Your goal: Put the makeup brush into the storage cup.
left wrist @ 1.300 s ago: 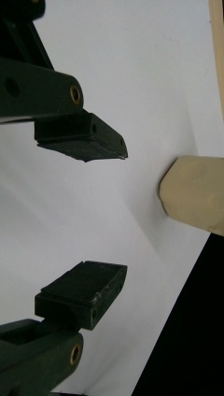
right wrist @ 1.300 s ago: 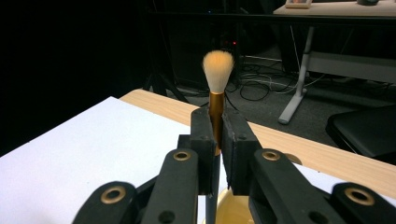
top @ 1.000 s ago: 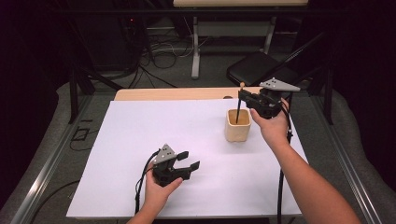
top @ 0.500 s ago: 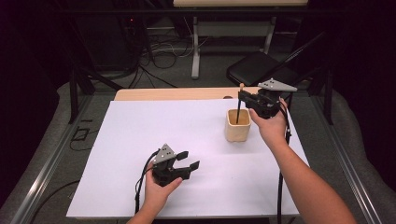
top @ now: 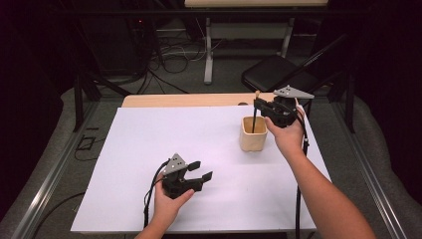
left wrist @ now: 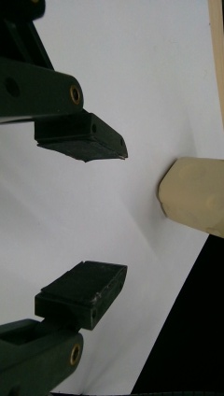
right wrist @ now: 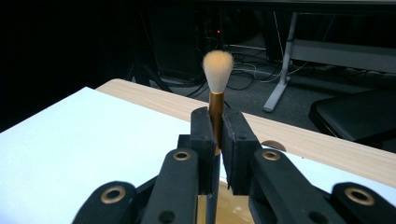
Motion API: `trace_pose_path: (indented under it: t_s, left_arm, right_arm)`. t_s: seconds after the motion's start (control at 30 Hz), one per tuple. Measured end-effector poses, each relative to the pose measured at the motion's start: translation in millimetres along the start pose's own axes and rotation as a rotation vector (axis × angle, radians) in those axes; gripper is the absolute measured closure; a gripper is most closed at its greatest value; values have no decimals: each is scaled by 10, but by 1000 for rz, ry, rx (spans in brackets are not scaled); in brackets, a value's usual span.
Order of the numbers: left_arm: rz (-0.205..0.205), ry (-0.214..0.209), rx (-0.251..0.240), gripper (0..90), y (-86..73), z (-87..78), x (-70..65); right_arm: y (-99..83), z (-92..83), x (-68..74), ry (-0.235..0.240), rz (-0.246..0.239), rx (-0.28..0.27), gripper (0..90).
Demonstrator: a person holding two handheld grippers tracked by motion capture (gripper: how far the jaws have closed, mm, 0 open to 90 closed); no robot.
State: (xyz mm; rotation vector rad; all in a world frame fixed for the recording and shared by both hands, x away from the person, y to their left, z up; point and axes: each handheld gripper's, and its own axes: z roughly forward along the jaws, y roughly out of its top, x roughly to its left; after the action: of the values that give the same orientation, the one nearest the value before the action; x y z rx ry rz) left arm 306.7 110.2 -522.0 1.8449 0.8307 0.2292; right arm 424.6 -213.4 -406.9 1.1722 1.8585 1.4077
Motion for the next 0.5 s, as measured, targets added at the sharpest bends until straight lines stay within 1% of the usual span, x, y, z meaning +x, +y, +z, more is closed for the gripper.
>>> trace_pose_path:
  t_s: [0.17,0.23,0.4,0.5]
  left_arm:
    - [0,0,0,377,0,0,0]
    - [-1,0,-1,377,0,-1,0]
    - [-4,1,-1,377,-1,-2,1]
    - [-2,0,0,377,0,-1,3]
  right_arm:
    - [-27,25,-14,-8,4,9,837]
    - [-38,36,-21,-9,7,4,837]
    - [-60,53,-27,-14,8,21,837]
    - [-67,63,-32,-20,9,20,837]
